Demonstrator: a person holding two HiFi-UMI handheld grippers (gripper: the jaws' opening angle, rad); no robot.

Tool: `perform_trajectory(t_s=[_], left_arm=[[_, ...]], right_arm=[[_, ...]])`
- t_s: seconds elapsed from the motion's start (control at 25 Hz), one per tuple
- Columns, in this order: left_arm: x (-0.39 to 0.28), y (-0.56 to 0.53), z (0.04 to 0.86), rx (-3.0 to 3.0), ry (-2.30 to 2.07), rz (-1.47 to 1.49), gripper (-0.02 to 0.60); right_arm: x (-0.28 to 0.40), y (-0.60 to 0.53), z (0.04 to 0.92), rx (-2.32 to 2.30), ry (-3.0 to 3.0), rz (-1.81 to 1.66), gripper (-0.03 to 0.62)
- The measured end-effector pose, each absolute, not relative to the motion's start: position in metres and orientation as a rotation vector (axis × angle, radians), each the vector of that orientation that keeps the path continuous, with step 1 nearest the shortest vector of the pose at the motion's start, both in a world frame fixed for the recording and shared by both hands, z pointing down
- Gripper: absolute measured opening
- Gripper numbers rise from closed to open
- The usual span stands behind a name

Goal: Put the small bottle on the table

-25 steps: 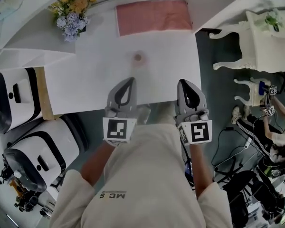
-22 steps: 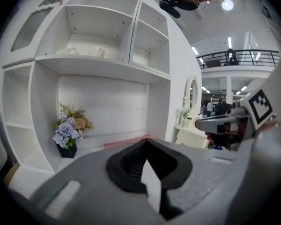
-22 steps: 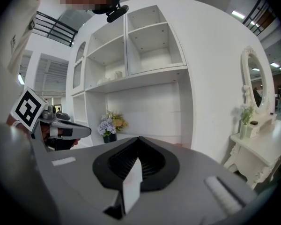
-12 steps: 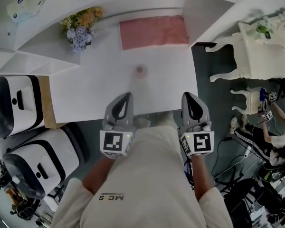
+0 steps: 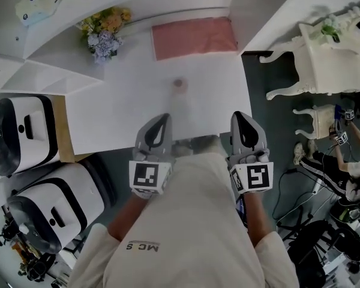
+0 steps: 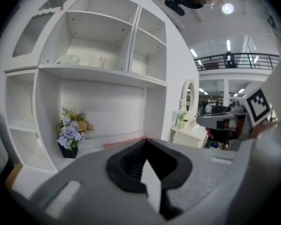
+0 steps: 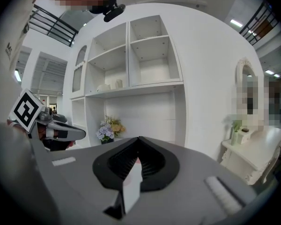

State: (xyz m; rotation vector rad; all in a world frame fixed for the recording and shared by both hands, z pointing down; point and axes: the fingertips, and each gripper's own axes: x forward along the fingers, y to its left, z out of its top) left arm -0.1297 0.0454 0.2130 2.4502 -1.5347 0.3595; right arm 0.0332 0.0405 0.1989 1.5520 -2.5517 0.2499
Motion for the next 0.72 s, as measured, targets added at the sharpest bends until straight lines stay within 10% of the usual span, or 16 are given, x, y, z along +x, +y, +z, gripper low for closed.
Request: perform_trajectory(t_s=[0.72], left_arm=[[-0.121, 0.053, 0.21, 2.46, -1.505, 0.342, 0.0]], right_arm=[[0.037, 0.055, 0.202, 1.581, -2.526, 0.243, -0.005]])
